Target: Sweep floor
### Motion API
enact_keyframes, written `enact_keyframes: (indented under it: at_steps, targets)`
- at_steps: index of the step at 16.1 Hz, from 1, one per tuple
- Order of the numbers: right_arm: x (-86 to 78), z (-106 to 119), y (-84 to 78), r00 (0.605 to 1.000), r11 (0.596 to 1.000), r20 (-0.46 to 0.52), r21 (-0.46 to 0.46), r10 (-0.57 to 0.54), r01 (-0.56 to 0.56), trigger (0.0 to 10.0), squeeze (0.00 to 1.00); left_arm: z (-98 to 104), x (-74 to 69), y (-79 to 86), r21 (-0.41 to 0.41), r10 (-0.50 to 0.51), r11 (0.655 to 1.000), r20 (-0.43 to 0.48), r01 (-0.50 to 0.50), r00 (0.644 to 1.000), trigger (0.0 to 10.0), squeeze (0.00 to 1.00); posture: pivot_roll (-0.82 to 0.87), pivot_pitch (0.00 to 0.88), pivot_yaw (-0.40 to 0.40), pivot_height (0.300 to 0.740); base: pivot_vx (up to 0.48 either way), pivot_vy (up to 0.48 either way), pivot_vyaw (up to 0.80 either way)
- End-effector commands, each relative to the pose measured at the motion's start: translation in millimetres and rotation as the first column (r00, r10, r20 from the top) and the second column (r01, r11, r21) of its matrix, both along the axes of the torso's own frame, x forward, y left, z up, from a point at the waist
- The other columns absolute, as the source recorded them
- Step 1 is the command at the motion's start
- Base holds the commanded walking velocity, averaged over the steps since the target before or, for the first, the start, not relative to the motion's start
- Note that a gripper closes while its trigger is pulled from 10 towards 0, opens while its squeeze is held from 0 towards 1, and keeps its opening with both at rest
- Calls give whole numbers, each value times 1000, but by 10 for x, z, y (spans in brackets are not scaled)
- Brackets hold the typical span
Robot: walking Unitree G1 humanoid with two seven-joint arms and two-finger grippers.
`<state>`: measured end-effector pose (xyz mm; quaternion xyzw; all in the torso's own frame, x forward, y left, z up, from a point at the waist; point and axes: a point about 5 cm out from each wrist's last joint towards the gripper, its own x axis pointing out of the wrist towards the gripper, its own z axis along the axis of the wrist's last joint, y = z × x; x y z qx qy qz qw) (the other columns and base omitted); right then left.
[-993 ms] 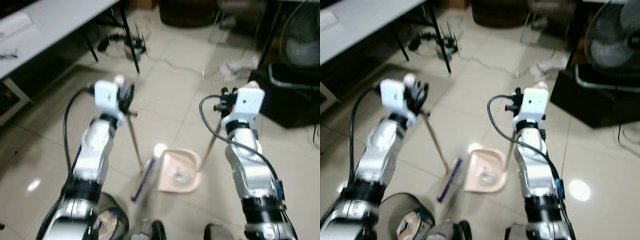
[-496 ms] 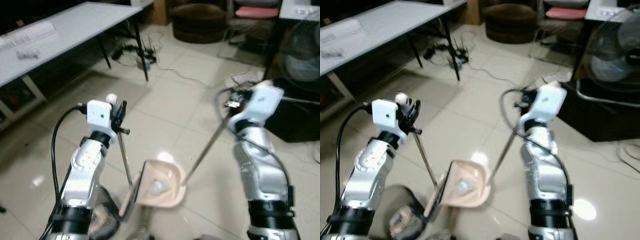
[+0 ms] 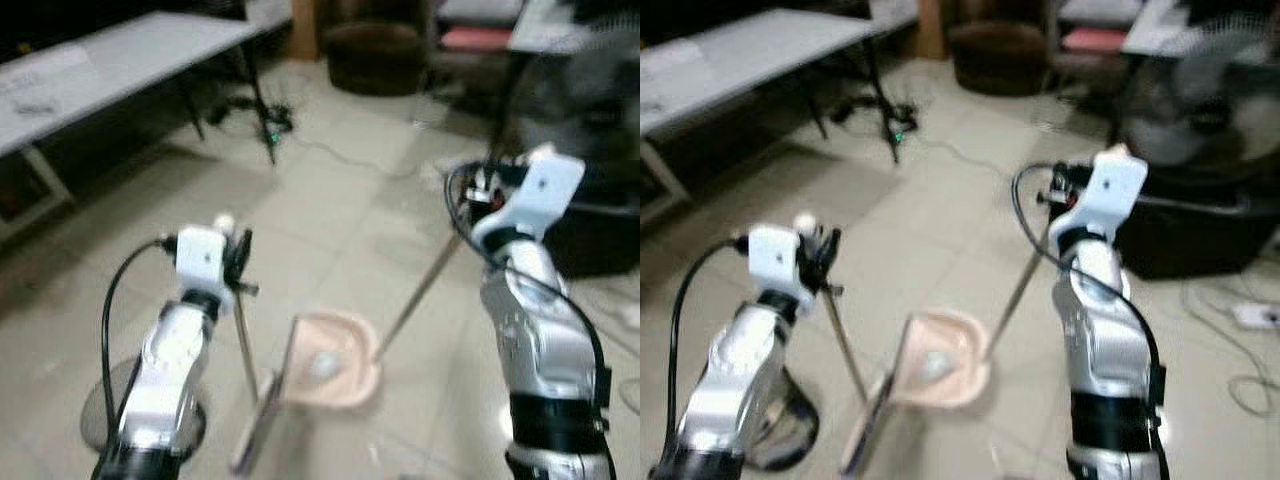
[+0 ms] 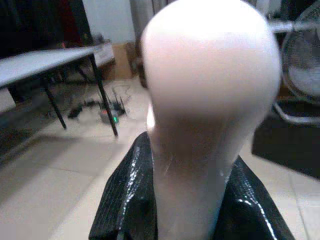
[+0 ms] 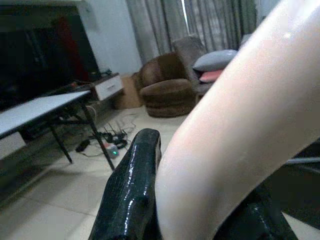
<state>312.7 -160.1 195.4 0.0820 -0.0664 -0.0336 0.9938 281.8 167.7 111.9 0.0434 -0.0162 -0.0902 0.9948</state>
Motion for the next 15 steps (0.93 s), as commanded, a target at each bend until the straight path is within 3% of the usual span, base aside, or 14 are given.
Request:
enact_keyframes:
  at_steps: [1, 3, 7, 15]
  targets:
    - [-7, 220, 104, 996, 999, 71, 1, 48, -48, 10000, 0, 5, -19, 99, 31, 42, 999, -4, -41, 999, 10000, 0, -107, 0, 124, 740, 0, 0, 0]
    - [-7, 253, 111, 996, 998, 70, -22, 55, -54, 10000, 0, -33, -44, 116, 49, 49, 998, -21, -48, 999, 10000, 0, -104, 0, 119, 740, 0, 0, 0]
    - [40, 454, 168, 993, 997, 87, -18, 80, -79, 10000, 0, -189, -179, 128, 117, 53, 992, -73, -45, 996, 10000, 0, -102, 0, 98, 740, 0, 0, 800]
    - [124, 777, 322, 982, 988, 124, 30, 146, -151, 10000, 0, -192, -225, 132, 168, 84, 983, -51, -75, 995, 10000, 0, -77, 0, 32, 740, 0, 0, 800]
